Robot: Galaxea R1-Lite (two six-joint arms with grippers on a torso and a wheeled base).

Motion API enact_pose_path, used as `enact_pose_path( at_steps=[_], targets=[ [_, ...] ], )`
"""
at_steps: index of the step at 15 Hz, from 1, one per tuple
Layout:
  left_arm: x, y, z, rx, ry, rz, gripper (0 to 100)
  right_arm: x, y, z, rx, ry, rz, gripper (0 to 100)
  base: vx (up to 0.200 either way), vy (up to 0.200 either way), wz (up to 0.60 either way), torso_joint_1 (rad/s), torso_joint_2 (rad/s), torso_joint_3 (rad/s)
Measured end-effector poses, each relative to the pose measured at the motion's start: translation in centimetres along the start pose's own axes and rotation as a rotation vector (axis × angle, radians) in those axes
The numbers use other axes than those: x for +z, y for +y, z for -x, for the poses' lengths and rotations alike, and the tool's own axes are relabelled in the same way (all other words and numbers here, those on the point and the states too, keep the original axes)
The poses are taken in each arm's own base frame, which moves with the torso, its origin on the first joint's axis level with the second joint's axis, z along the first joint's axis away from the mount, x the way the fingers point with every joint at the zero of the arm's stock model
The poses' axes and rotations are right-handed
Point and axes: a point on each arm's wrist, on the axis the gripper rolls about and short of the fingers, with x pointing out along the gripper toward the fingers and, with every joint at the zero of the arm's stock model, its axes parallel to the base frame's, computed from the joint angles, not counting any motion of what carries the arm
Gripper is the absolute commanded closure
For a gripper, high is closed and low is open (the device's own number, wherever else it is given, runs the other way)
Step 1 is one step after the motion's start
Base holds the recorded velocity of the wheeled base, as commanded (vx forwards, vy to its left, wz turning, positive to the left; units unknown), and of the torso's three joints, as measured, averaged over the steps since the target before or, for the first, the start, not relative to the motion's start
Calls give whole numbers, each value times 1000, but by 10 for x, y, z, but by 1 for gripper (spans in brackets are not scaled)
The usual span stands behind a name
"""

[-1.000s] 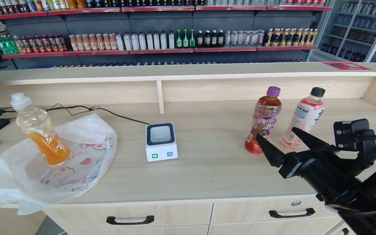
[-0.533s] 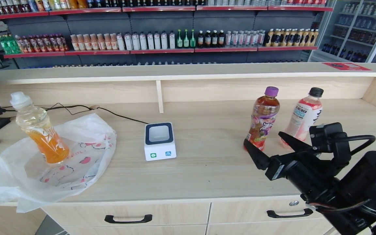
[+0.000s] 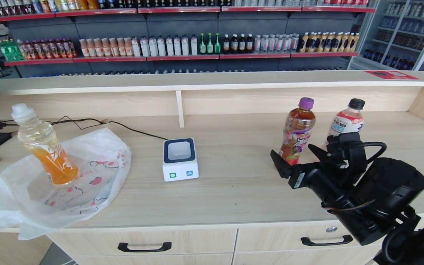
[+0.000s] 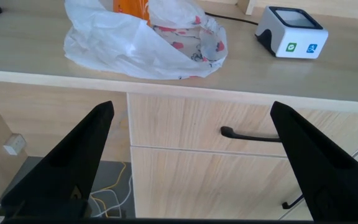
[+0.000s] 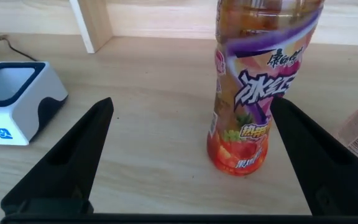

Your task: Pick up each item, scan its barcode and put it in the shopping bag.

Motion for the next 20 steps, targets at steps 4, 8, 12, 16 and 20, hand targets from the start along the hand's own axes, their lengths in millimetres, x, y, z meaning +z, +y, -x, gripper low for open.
enact_pose_path(
  at_steps=[4, 8, 12, 16, 20],
  targets=[
    [0, 0, 0, 0, 0, 0, 0, -8, -14, -12, -58, 14, 11, 0, 0, 0, 0, 0, 0, 0],
    [0, 0, 0, 0, 0, 0, 0, -11, -17, -27, -79, 1, 9, 0, 0, 0, 0, 0, 0, 0],
    [0, 0, 0, 0, 0, 0, 0, -18, -19, -38, -95, 5, 20, 0, 0, 0, 0, 0, 0, 0],
    [0, 0, 0, 0, 0, 0, 0, -20, -20, -54, -107, -19, 18, 0, 0, 0, 0, 0, 0, 0],
    [0, 0, 0, 0, 0, 0, 0, -24, -23, -66, -124, -29, 20, 0, 0, 0, 0, 0, 0, 0]
  ],
)
